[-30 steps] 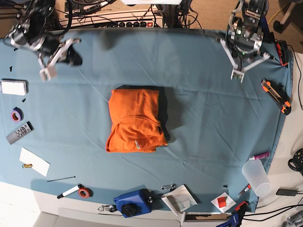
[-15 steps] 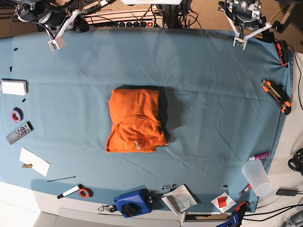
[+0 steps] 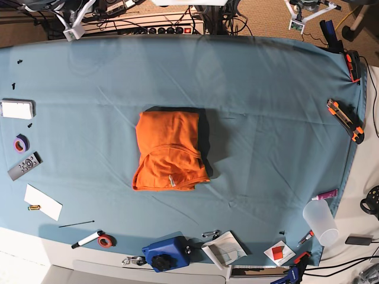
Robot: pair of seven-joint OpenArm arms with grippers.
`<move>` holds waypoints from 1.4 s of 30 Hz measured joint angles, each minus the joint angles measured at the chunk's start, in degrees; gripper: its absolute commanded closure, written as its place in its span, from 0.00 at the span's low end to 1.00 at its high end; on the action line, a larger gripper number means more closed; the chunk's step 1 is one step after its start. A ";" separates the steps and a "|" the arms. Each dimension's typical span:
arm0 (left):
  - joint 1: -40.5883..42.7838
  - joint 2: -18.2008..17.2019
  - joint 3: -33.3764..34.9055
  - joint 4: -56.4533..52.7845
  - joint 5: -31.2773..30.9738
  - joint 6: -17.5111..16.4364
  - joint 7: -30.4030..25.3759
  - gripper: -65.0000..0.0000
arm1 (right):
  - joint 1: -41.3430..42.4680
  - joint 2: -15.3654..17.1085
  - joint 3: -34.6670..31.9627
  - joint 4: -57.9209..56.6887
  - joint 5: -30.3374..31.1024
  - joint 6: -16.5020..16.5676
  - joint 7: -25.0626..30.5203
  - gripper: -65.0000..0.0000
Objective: Layout the t-shirt on the table in an organized manner, then fold the t-shirt properly
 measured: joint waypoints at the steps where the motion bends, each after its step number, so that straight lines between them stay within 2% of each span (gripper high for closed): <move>1: 0.04 0.00 0.00 -0.98 -1.44 -0.52 -0.28 1.00 | 0.00 0.00 -1.11 -1.31 -0.85 -0.02 0.15 1.00; 9: -0.02 0.13 0.00 -9.14 -3.78 -0.96 -2.69 1.00 | 0.28 1.92 -14.05 -13.14 -11.08 -0.07 1.46 1.00; 12: -0.55 0.15 0.00 -13.33 -6.93 -1.31 -4.13 1.00 | 2.21 1.90 -16.74 -16.61 -16.50 -1.36 2.73 1.00; 16: -0.66 0.50 -0.02 -19.82 -8.37 -2.82 -7.19 1.00 | 5.90 1.88 -17.38 -22.40 -17.49 -1.81 4.13 1.00; 18: -1.64 2.23 -0.04 -24.13 -8.68 -3.50 -9.05 1.00 | 8.24 1.90 -17.31 -26.01 -18.82 -1.90 4.59 1.00; 24: -10.36 8.39 0.00 -42.32 -12.76 -11.21 -15.08 1.00 | 15.32 1.90 -17.35 -39.28 -23.80 -2.56 9.55 1.00; 26: -13.51 9.81 -0.02 -49.03 -12.76 -11.69 -17.33 1.00 | 17.03 2.14 -17.40 -43.89 -25.09 -2.49 11.17 1.00; 30: -19.21 12.31 -0.11 -60.15 -12.52 -11.85 -23.06 1.00 | 20.52 5.14 -20.72 -51.45 -25.11 -2.64 16.65 1.00; 33: -22.67 13.33 0.00 -66.38 -12.87 -12.07 -30.99 1.00 | 23.28 7.41 -25.77 -55.41 -30.18 -2.71 21.88 1.00; 42: -28.13 14.32 -0.26 -83.65 -12.92 -11.61 -58.73 1.00 | 30.36 7.43 -43.63 -65.26 -46.10 -2.93 50.56 1.00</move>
